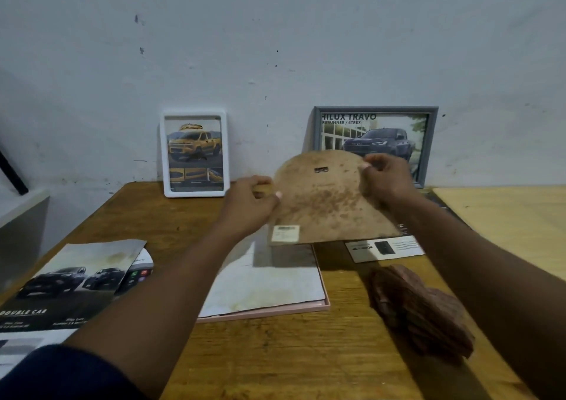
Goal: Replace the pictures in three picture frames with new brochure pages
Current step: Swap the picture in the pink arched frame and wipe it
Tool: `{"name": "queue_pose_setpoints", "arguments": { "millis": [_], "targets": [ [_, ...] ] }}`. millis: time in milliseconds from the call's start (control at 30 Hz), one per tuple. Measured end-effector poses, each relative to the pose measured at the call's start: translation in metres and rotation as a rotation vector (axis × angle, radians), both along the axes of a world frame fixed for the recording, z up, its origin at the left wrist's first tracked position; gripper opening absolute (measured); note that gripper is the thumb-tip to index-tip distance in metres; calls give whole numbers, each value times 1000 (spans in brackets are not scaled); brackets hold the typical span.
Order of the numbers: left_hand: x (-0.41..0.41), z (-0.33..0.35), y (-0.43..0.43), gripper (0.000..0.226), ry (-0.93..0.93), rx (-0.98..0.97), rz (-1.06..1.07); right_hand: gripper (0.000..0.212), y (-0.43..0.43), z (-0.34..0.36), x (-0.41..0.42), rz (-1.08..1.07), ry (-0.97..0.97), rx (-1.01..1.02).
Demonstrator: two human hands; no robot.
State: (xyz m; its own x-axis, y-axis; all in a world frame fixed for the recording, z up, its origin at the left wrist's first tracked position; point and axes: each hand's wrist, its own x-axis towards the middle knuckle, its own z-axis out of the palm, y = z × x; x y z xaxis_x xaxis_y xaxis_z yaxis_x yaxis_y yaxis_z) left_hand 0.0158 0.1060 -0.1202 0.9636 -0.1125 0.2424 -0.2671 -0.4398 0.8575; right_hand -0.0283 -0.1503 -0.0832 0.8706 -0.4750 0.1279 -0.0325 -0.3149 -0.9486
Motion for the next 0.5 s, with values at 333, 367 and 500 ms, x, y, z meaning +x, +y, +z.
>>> {"name": "queue_pose_setpoints", "arguments": {
  "millis": [333,367,500],
  "targets": [
    [4,-42,-93,48,-15,595,-313,22,-86,-59,17,-113,263,-271],
    [4,-44,-93,41,-40,653,-326,28,-85,-68,21,-80,292,-329],
    [8,-48,-87,42,-160,824,-313,43,-75,-79,15,23,402,-818]
  ]
}}
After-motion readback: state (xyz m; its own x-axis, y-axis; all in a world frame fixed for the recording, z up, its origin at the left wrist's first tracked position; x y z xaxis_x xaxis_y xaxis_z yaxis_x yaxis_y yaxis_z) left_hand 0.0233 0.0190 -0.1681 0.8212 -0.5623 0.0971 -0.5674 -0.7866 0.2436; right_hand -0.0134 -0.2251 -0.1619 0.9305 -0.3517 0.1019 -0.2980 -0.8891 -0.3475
